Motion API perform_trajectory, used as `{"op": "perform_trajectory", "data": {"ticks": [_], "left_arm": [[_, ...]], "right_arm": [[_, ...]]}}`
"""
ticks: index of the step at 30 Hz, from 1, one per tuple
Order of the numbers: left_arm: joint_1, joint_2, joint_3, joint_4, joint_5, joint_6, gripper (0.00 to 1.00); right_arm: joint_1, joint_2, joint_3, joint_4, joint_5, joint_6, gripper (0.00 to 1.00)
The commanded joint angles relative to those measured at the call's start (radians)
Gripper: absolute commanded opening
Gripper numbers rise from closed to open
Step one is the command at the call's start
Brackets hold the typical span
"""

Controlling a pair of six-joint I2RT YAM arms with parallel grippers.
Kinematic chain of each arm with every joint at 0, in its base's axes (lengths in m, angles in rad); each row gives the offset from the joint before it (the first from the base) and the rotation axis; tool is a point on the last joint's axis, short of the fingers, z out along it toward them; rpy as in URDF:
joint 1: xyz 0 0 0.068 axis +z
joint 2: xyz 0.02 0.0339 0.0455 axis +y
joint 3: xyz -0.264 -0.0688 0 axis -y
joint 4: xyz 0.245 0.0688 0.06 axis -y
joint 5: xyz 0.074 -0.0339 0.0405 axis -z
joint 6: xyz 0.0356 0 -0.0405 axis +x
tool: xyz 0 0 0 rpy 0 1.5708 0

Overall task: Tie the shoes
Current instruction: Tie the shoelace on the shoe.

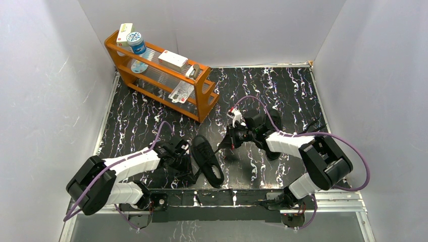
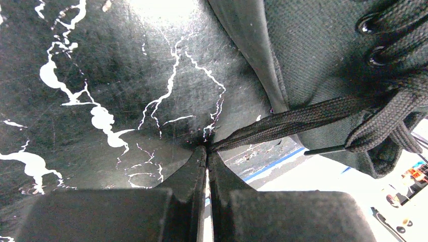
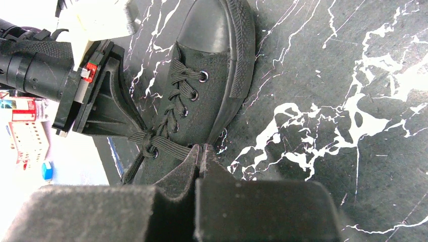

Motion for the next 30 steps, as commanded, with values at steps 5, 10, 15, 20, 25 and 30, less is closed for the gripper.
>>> {"op": "perform_trajectory", "data": {"ticks": [5,10,15,20,25,30], "left_arm": [[0.001,-0.001,0.1,-0.144,-0.059,0.025,0.31],[0.01,-0.092,0.193,-0.372,-0.164,-0.033,0.57],[0.032,-0.2,0.238,-0.474,-0.19,-0.052,0.59],[0.033,-0.257,0.223,-0.137,-0.052,-0.022,0.59],[0.032,-0.023,0.267,-0.046,0.027,0.023,0.56],[0.021,0.092,0.321,-0.046,0.027,0.074,0.44]], "right_arm": [[0.002,-0.004,0.07,-0.114,-0.029,-0.073,0.16],[0.002,-0.054,0.142,-0.357,0.059,-0.184,0.49],[0.002,-0.111,0.152,-0.458,0.097,-0.256,0.59],[0.002,-0.141,0.145,-0.454,0.04,-0.275,0.6],[0.001,-0.16,0.136,-0.385,-0.013,-0.222,0.57],[0.001,-0.16,0.158,-0.385,-0.005,-0.19,0.56]]}}
